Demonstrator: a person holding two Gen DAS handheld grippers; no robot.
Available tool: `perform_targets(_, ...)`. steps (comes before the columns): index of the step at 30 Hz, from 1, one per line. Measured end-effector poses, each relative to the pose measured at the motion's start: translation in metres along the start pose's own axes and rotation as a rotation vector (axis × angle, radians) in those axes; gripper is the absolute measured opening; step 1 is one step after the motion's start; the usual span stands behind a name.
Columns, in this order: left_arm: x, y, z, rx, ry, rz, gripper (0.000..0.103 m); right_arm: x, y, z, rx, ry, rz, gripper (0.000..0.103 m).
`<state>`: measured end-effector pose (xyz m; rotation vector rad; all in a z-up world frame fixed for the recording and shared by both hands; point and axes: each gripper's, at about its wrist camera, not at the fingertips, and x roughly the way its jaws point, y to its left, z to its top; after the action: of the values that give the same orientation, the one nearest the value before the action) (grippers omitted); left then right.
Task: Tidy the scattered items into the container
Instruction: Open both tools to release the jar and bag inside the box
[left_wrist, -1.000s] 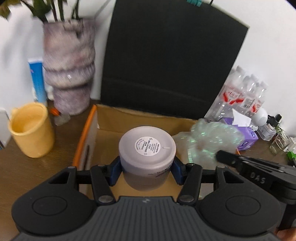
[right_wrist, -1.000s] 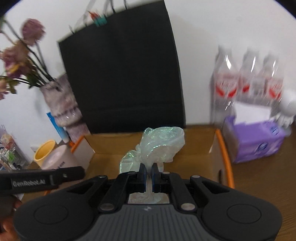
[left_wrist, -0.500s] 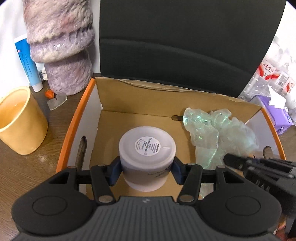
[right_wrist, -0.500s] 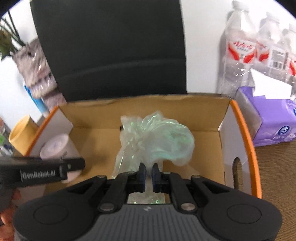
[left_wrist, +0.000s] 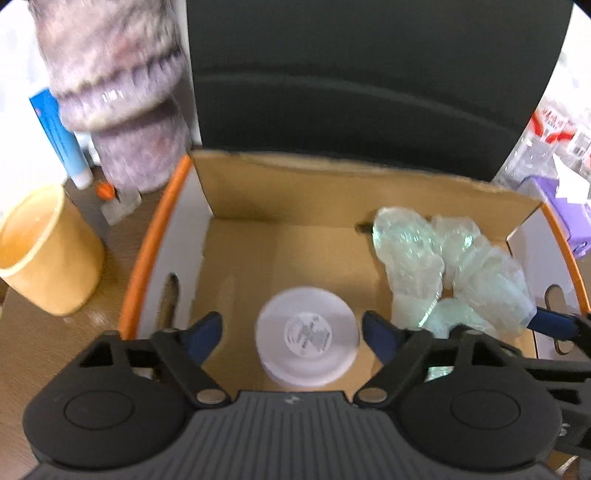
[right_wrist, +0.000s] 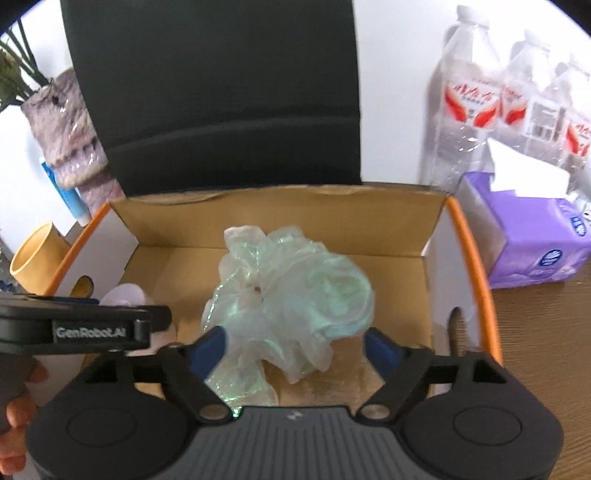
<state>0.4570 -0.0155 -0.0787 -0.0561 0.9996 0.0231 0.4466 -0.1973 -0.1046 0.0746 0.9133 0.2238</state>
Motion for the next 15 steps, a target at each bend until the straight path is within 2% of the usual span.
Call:
perform_targets(2, -0.011, 0.002, -0.001, -0.007, -0.030, -0.008, 0.099, -0.007, -0.001, 0.000, 0.005, -0.003, 0.011, 0.091)
perform_targets(5, -0.029, 0.005, -0.002, -0.015, -0.076, -0.018, 0.103, -0.022, 0.001, -0.001, -0.004, -0.013, 0.024, 0.092)
perform_targets(7, -0.044, 0.005, -0.005, -0.013, -0.116, -0.015, 0.103, -0.033, 0.005, -0.003, -0.017, -0.023, 0.026, 0.103)
perform_targets(11, -0.076, 0.001, -0.012, 0.022, -0.170, 0.006, 0.103, -0.060, 0.015, -0.008, -0.037, -0.046, 0.036, 0.103)
perform_targets(15, -0.109, 0.003, -0.019, 0.015, -0.202, -0.006, 0.103, -0.088, 0.025, -0.012, -0.057, -0.070, 0.042, 0.103)
